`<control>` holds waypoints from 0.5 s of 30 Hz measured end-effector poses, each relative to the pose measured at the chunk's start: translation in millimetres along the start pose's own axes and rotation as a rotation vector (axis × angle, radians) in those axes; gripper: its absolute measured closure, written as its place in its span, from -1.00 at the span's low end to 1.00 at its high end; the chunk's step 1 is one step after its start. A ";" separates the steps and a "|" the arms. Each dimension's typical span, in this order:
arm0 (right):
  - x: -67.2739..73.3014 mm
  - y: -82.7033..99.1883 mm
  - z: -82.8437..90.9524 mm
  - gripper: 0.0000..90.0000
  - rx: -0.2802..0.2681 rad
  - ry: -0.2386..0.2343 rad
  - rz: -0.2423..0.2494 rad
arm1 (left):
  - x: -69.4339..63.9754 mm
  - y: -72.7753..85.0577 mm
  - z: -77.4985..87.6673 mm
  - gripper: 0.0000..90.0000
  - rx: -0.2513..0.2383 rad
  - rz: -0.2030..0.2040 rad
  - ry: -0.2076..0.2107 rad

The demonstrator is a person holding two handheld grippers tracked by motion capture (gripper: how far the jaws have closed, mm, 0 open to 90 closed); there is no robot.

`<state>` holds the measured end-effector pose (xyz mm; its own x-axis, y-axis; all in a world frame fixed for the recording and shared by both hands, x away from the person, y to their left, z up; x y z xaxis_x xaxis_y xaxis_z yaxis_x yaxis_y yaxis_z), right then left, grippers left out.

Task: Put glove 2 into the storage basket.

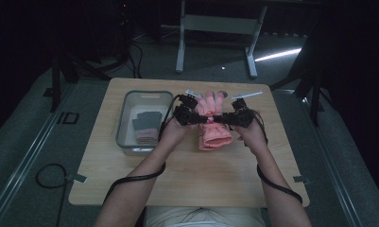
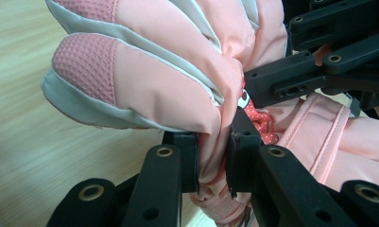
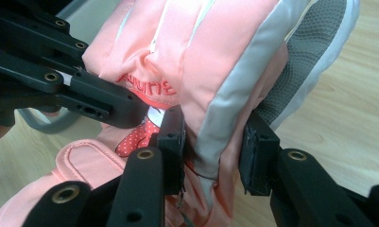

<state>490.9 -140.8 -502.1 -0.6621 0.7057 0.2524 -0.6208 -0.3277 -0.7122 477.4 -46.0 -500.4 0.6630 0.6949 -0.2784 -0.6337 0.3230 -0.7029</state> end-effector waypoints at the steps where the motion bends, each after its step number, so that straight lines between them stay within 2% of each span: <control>1: 2.4 -2.4 -0.5 0.47 -0.001 -0.002 0.005 | 0.9 -0.3 2.6 0.73 -0.003 -0.002 -0.004; 6: 15.6 -14.3 -3.0 0.47 -0.003 -0.008 0.036 | 7.7 -1.6 19.7 0.73 -0.015 -0.008 -0.024; 15: 39.2 -35.0 -14.9 0.47 -0.004 -0.026 0.074 | 24.5 1.1 47.8 0.73 -0.041 0.007 -0.065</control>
<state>493.0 -92.3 -477.0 -0.7169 0.6631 0.2153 -0.5677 -0.3759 -0.7324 473.8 2.2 -476.8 0.6304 0.7377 -0.2417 -0.6207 0.2920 -0.7276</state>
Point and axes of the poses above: each handheld gripper's, and its own axes: z roughly backward along the jaws, y roughly out of its underside, x roughly to its left, the point moved 10 cm from there along -z, roughly forward along the jaws, and after that the axes turned 1 degree about -y, right-handed, at the moved point
